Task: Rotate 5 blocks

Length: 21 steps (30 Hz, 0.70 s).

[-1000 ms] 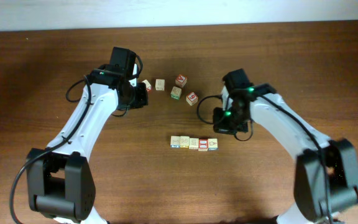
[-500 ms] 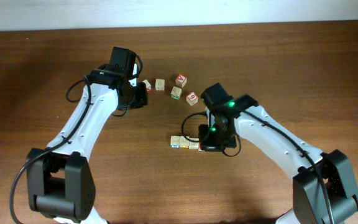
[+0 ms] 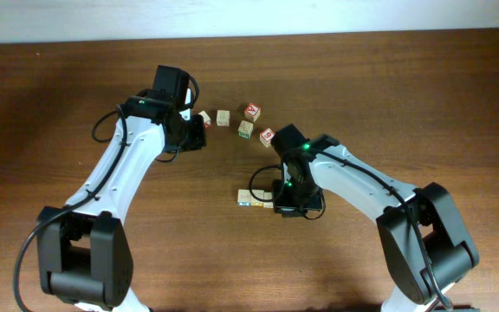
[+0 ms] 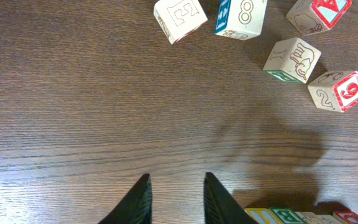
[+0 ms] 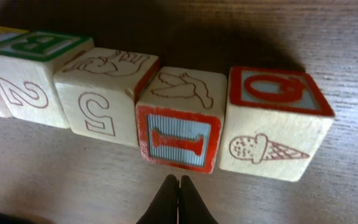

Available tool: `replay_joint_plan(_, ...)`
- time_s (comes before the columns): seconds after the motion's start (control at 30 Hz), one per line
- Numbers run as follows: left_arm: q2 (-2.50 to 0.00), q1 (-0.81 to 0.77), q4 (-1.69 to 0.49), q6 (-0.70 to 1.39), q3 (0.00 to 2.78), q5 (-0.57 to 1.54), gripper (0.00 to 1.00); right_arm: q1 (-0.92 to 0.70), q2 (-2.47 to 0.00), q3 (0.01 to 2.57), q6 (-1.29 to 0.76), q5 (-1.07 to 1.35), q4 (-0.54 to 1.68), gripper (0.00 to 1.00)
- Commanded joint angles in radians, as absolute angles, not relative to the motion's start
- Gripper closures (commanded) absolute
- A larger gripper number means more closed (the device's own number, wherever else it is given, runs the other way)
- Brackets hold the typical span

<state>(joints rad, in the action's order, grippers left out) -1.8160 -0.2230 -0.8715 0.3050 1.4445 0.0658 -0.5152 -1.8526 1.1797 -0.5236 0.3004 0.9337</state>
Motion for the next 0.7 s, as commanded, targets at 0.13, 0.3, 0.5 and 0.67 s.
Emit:
replay_joint_plan(0.13,-1.818,-0.220,-0.870,0.294,1.459,0.056,0.70,-0.522,-1.857,1.175,-0.529,0.286,0.904,0.95)
replay_joint_plan(0.3,-1.818,-0.221,-0.870,0.294,1.459,0.056,0.69,-0.519,-1.857,1.175,-0.529,0.276,0.896,0.95)
replay_joint_plan(0.5,-1.818,-0.222,-0.875,0.294,1.459,0.059,0.70,-0.502,-1.858,1.175,-0.522,0.278,0.890,0.95)
replay_joint_plan(0.67,-1.818,-0.222,-0.876,0.294,1.459,0.059,0.69,-0.502,-1.858,1.180,-0.509,0.294,0.899,0.96)
